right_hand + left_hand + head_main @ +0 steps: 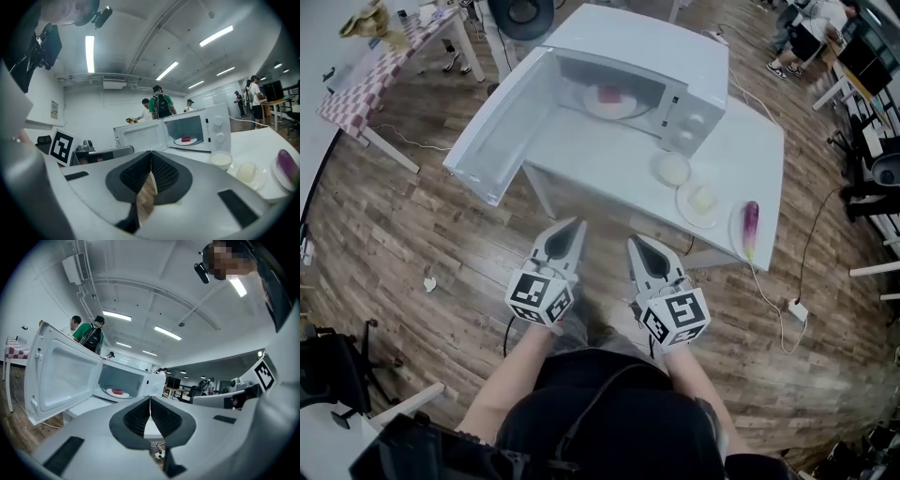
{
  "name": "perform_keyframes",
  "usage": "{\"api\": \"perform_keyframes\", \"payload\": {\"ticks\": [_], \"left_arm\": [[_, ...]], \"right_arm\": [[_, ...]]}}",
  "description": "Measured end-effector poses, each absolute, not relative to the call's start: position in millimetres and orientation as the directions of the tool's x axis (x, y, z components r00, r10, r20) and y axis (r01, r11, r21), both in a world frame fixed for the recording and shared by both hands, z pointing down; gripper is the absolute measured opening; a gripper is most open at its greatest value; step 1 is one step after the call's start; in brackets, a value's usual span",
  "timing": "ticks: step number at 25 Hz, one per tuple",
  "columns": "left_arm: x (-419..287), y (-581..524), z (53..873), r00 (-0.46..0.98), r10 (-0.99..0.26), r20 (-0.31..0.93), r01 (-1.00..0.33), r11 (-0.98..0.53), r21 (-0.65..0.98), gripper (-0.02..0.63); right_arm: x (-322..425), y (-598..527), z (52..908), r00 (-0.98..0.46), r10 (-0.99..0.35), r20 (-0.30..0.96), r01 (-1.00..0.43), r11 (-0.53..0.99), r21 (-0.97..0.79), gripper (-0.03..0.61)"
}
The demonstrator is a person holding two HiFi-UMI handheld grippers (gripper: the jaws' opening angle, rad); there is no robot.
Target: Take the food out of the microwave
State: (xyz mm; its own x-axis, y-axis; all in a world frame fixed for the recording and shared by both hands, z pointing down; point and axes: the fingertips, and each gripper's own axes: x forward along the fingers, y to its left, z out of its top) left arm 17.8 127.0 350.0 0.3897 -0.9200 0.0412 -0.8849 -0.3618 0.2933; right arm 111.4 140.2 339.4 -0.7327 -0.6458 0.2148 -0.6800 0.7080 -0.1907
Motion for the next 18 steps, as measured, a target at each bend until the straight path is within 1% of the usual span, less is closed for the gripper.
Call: {"api": "perform_keyframes", "payload": {"ticks": [6,10,15,18], "left_arm": [[-3,84,363,0.429,-0.901,0.057,-0.872,-0.397,0.285,0.012],[-15,62,371,0.468,-0.883,0.037,-0.848,-0.436,0.301,0.012],[-26,39,384,0.504,-0.86,0.08,-0.833,-0.46,0.307,0.012],[-33,26,385,0.529,-0.845,0.076,-0.816,-0.482,0.319,0.012]], "right_arm": [[85,93,351,-0.696,-0.674,0.249,-0.718,0.659,-0.222,0.018],[66,72,362,-0.683,-0.678,0.273,-0.73,0.642,-0.233,0.018],[46,50,370,-0.653,-0.697,0.297,-0.758,0.608,-0.238,0.018],[37,37,374,-0.633,-0.714,0.299,-0.775,0.584,-0.242,0.018]]}}
